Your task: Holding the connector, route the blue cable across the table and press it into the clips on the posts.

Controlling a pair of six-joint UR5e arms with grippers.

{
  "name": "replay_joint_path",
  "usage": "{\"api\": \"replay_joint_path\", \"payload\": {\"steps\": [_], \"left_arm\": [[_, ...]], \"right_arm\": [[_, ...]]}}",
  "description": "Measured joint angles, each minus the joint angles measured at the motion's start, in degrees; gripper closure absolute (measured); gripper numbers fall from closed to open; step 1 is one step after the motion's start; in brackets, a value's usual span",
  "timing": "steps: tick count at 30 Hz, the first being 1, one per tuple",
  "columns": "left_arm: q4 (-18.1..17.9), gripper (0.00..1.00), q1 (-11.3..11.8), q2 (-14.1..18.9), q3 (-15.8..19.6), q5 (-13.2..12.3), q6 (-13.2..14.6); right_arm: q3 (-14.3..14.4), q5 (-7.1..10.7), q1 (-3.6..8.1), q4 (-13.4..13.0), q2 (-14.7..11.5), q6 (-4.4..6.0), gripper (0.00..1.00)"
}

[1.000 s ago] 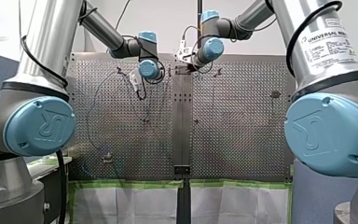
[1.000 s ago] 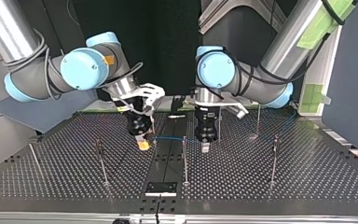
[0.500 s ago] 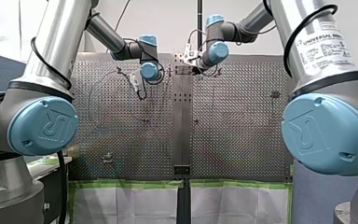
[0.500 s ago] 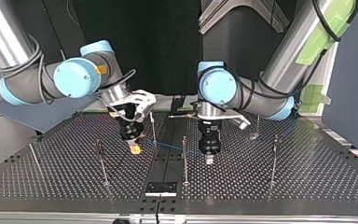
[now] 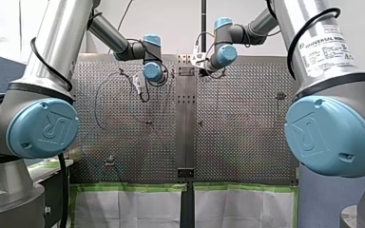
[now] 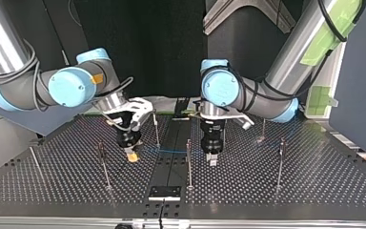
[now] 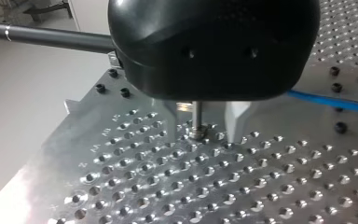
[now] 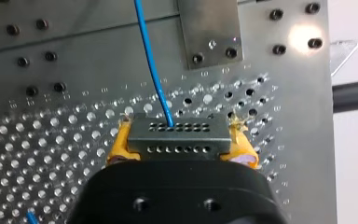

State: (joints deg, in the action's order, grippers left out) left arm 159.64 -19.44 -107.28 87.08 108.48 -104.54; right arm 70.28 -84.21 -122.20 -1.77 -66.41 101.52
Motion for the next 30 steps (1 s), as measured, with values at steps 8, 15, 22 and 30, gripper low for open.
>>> {"api": "replay_joint_path", "payload": {"steps": [8,15,22,30], "left_arm": [[4.52,0.00,-0.85,0.16,0.00,0.26,0.07],[6.63,0.00,-1.72,0.99,0.05,1.33,0.27],[10.15,0.00,-3.48,3.91,1.63,4.15,0.86],[11.61,0.00,-6.29,6.27,5.17,4.46,1.31]], "right_arm": [[0.00,-0.95,1.19,0.15,0.07,-0.09,1.00],[-0.03,-1.10,1.75,0.17,0.10,-0.30,1.00],[-0.01,-1.05,1.81,0.18,0.11,-0.39,1.00],[0.00,-0.95,1.80,0.24,0.11,-0.42,1.00]]}}
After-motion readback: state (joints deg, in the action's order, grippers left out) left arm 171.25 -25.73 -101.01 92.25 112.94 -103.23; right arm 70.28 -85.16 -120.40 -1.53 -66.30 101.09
